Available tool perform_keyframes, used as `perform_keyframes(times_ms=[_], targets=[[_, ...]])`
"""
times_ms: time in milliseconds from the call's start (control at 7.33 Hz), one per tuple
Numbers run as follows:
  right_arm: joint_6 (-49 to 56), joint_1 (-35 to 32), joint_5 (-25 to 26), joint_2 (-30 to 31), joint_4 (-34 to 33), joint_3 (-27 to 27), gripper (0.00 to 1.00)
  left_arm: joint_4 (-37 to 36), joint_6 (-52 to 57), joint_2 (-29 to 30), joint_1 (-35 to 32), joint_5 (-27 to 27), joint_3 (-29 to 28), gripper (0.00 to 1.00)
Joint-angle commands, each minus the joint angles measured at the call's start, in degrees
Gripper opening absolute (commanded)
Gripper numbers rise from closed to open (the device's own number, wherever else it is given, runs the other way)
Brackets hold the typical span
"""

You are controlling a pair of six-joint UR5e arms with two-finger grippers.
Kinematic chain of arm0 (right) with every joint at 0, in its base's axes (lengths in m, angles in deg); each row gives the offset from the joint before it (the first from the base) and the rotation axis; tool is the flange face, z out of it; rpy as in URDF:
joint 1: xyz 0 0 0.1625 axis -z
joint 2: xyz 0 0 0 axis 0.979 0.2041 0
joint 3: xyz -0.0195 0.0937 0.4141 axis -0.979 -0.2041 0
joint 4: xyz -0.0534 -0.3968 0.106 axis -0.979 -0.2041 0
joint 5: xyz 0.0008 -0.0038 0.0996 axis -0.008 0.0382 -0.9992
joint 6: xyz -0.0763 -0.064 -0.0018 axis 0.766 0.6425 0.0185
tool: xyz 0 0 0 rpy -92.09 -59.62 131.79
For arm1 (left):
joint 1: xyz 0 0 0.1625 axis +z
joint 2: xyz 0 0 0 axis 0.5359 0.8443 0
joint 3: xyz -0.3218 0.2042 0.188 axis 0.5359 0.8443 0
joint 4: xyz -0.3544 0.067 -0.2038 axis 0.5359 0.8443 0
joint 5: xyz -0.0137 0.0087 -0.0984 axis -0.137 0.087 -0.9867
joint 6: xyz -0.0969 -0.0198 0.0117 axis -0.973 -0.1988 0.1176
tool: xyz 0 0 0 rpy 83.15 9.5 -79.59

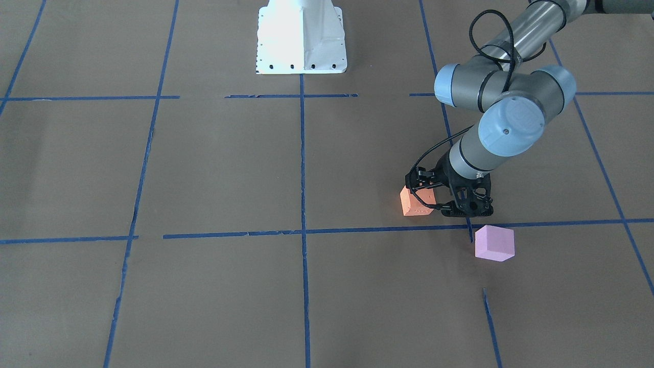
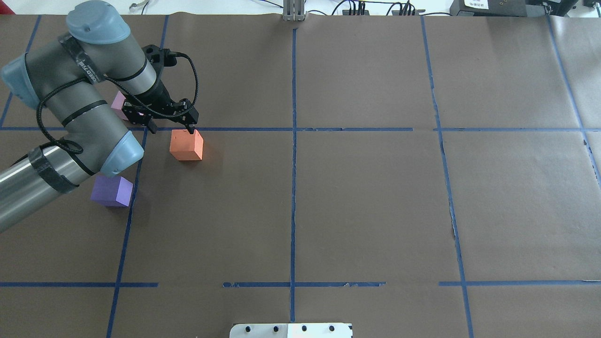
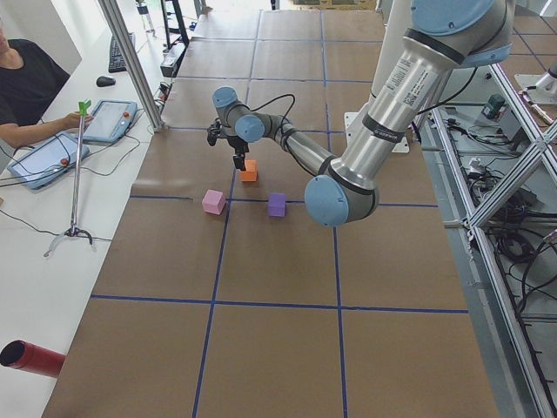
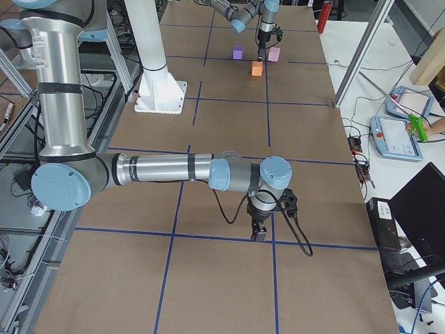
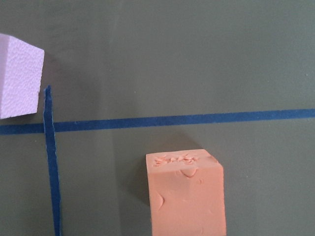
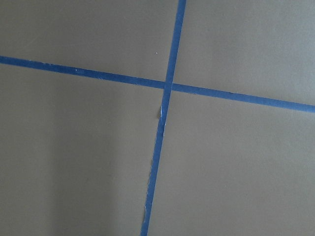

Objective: Arrange blocks in a line
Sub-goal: 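Lower the left gripper around the orange cube and close it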

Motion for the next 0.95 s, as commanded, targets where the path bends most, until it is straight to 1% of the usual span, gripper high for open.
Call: perform_keyframes(times_ms=[0, 409, 545, 818], targets=[[0.02, 0.00, 0.00, 0.00, 0.00, -0.01, 1.00, 0.11, -0.05, 0.91, 0.76, 2.28, -1.50, 1.00], [0.03, 0.00, 0.00, 0.00, 0.00, 0.08, 1.00, 0.20, -0.31, 2.05, 1.47, 2.64, -3.33, 1.00], [0.03, 0.00, 0.00, 0.00, 0.00, 0.08, 1.00, 0.37, -2.40, 2.06, 2.08, 2.64, -3.35, 1.00], [0.03, 0.00, 0.00, 0.00, 0.00, -0.01, 1.00, 1.60, -2.77, 1.62, 2.79, 2.73, -3.69, 1.00]])
